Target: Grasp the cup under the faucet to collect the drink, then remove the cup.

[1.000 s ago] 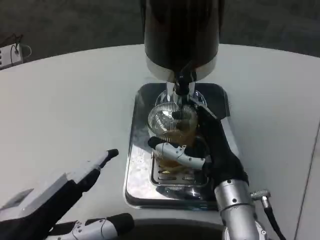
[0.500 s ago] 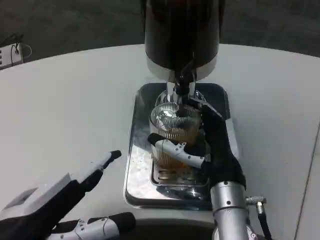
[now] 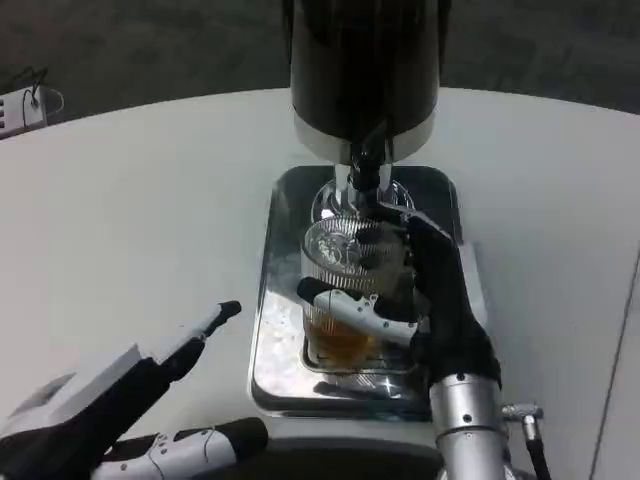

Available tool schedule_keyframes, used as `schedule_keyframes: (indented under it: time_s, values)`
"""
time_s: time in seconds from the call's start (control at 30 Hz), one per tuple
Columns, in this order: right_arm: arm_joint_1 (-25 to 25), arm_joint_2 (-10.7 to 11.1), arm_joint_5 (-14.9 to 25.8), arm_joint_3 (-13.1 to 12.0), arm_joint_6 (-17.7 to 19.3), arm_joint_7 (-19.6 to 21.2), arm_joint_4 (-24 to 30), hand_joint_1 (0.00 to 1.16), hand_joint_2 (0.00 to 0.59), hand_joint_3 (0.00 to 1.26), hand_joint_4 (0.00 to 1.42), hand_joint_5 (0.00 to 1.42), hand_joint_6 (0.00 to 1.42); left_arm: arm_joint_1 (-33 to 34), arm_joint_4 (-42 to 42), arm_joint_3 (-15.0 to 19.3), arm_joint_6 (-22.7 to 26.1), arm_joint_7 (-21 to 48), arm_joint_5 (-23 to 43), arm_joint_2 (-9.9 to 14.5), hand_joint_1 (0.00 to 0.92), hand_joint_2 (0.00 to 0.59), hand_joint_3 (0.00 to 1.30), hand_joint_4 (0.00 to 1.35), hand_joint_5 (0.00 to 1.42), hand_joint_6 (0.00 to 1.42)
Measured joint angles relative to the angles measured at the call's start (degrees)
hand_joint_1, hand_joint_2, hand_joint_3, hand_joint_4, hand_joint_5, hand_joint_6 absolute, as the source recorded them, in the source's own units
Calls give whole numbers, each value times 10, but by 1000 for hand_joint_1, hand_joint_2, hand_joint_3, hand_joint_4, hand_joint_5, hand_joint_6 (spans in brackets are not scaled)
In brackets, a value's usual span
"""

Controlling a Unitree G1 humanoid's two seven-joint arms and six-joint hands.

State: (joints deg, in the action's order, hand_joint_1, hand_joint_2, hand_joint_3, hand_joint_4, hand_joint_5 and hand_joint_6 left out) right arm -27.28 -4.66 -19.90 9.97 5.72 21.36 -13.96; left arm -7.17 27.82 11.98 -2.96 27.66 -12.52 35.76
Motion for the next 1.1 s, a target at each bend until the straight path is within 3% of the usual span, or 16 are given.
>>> schedule_keyframes:
  time_s: [0.7,1.1]
  values:
    - [130,33,10,16,-39,-136,182,991,213,844,1094,1305,1343,41,-35,-21,-11,0,8,2,0,59,0,0,0,57]
    - [205,51,40,0,-71,-196,319,991,214,857,1106,1318,1363,83,-58,-44,-14,0,7,3,0,59,0,0,0,57]
